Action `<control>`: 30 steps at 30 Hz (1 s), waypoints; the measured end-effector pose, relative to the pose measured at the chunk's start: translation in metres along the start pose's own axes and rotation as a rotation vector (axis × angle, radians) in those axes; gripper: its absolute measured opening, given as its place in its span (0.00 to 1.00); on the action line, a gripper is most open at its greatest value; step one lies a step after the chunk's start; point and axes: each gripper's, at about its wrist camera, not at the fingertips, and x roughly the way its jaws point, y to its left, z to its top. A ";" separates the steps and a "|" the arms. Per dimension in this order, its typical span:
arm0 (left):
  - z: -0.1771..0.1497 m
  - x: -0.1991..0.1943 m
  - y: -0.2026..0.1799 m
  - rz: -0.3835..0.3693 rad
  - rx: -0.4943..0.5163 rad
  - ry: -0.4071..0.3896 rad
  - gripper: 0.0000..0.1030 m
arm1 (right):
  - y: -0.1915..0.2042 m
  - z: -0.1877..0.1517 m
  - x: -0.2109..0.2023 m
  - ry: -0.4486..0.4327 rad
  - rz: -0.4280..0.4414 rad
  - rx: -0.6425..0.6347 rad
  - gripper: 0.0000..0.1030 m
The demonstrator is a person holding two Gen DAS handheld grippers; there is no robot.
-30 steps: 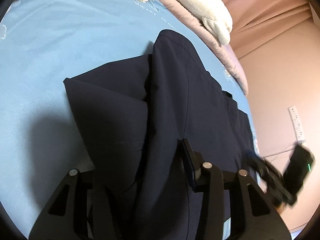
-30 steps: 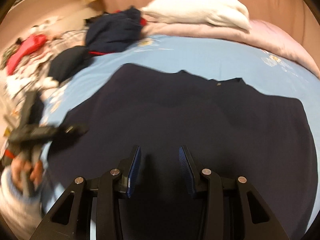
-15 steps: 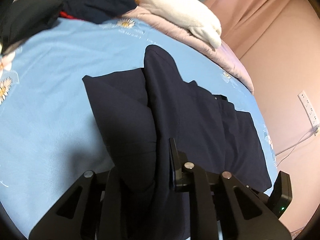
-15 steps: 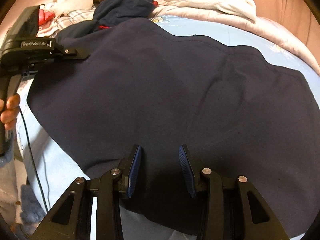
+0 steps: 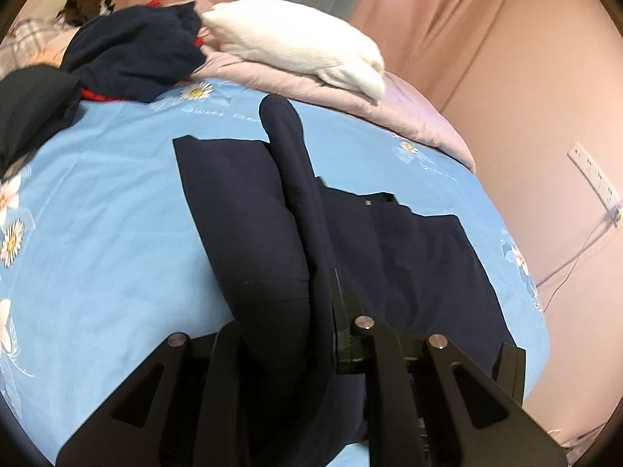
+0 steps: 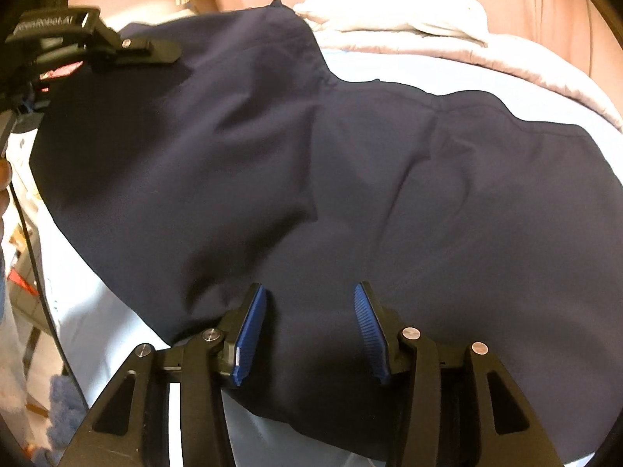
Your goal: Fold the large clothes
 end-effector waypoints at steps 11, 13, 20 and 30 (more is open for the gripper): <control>0.010 0.026 -0.090 0.022 0.204 0.043 0.16 | -0.073 0.001 -0.040 -0.150 0.169 0.330 0.48; 0.009 0.035 -0.107 0.017 0.236 0.059 0.16 | -0.089 0.003 -0.045 -0.178 0.152 0.375 0.48; -0.002 0.078 -0.142 0.002 0.292 0.162 0.20 | -0.152 0.000 -0.052 -0.255 0.258 0.595 0.60; -0.013 0.096 -0.173 -0.227 0.212 0.326 0.51 | -0.196 -0.018 -0.049 -0.352 0.511 0.824 0.63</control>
